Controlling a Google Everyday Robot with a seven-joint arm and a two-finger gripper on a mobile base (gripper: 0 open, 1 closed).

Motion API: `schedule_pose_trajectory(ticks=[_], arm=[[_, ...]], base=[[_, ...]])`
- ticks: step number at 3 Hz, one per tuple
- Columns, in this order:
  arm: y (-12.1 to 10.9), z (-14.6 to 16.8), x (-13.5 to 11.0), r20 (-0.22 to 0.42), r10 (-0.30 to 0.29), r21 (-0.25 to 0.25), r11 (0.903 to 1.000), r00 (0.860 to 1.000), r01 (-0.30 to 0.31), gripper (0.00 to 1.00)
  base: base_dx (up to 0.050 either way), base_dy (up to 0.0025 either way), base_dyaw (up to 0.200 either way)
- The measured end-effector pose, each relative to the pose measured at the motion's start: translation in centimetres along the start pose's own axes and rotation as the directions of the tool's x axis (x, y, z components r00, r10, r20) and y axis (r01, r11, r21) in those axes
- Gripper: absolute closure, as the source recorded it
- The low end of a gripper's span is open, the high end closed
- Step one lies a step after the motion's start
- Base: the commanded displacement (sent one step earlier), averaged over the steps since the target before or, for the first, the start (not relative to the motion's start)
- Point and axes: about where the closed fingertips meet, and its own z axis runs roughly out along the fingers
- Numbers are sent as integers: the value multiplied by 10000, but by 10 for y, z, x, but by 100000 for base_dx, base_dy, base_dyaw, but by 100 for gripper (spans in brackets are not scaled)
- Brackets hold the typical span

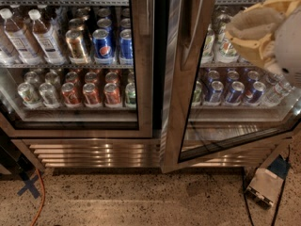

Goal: Open right fridge door

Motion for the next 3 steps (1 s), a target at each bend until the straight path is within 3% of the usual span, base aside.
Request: schedule_pose_trajectory(ticks=[1, 2, 3], arm=[[0, 0, 0, 0, 0, 0, 10000, 10000, 0, 100], [0, 0, 0, 0, 0, 0, 10000, 10000, 0, 82], [0, 0, 0, 0, 0, 0, 10000, 10000, 0, 75]], base=[[0, 0, 0], [0, 0, 0], [0, 0, 0]])
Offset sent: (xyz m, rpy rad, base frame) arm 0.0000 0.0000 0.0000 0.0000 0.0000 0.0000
